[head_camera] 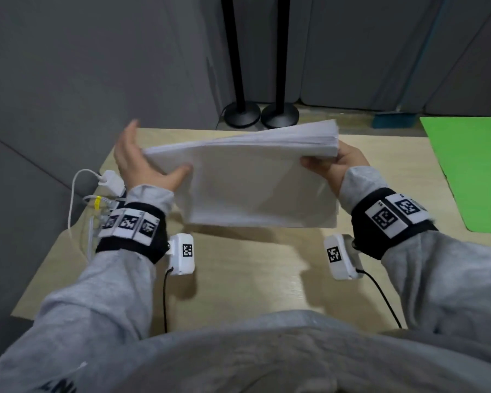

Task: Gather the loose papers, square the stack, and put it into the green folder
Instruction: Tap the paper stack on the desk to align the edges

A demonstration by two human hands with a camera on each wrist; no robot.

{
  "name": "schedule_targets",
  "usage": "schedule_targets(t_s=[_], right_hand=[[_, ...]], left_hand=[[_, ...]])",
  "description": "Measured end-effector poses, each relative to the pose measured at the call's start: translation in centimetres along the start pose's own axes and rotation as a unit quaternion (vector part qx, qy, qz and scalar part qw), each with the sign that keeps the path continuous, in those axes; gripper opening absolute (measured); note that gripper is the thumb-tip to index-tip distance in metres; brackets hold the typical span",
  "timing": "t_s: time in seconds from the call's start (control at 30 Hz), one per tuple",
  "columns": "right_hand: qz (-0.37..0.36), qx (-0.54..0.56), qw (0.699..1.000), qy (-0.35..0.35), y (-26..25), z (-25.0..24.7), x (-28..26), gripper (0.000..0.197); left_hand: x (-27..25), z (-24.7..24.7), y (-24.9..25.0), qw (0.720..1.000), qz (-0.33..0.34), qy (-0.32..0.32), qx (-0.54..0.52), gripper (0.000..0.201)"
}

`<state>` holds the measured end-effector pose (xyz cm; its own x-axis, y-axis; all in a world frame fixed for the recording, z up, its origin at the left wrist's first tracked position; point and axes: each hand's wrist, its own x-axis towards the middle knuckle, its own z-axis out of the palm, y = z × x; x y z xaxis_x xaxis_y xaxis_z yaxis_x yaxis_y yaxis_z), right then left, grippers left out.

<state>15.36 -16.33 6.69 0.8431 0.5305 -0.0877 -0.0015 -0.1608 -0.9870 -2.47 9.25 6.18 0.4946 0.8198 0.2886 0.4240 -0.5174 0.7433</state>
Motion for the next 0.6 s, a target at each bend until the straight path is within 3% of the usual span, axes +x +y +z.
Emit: schedule_targets(t_s=[0.07,0.13,0.23,0.37,0.47,0.6], right_hand=[[0.016,0.045,0.999,-0.002,0.3,-0.5,-0.1,0.019],[0.028,0.069,0.997,0.006,0.5,-0.8,0.1,0.024],[0.050,0.070,0.996,0.036,0.8,-0.7,0.4,0.027],[0.022,0.069,0.993,0.092,1.4,0.0,0.6,0.019],[-0.001,0.089,0.987,0.133,1.4,0.3,0.5,0.020],[0.001,0.085,0.984,0.159,2.4,0.2,0.0,0.021]], left_hand=[[-0.1,-0.5,-1.1,0.986,-0.124,-0.025,-0.109,0.113],[-0.2,-0.6,-1.3,0.967,-0.186,-0.093,-0.148,0.099],[-0.2,-0.1,-1.9,0.944,-0.178,-0.138,-0.241,0.062],[0.2,0.8,-1.8,0.958,-0.107,-0.128,-0.233,0.031],[0.1,1.5,0.3,0.957,-0.069,-0.107,-0.260,0.028],[-0.8,2.4,0.3,0.956,-0.102,-0.102,-0.257,0.028]])
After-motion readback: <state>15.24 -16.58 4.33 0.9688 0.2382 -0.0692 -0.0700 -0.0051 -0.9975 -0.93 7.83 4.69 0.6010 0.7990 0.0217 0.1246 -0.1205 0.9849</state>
